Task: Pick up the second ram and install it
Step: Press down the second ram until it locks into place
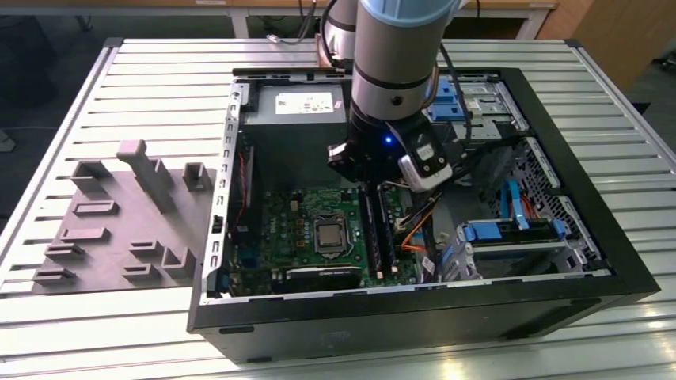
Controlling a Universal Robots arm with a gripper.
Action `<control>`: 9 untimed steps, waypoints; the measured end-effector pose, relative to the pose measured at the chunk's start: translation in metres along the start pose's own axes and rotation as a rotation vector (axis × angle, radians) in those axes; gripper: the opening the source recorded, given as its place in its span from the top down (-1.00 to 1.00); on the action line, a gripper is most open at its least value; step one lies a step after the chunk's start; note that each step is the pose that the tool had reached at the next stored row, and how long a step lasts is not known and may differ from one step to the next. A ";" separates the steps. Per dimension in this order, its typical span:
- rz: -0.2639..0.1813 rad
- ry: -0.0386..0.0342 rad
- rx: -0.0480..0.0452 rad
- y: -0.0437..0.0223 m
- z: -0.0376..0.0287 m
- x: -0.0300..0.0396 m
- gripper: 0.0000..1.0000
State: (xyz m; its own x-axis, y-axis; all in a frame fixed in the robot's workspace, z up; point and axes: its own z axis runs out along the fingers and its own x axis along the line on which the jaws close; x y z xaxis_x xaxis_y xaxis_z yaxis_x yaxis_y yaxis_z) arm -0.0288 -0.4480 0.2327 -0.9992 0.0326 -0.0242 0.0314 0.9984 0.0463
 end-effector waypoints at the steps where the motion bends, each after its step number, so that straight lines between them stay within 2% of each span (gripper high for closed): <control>1: 0.000 0.0000 0.0000 0.0003 0.0001 0.0000 0.79; 9: 0.000 -0.0001 -0.0002 0.0029 0.0014 0.0001 0.79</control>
State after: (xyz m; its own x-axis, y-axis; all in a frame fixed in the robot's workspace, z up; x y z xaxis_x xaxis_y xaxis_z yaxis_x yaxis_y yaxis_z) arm -0.0288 -0.4451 0.2314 -0.9992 0.0325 -0.0243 0.0314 0.9984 0.0466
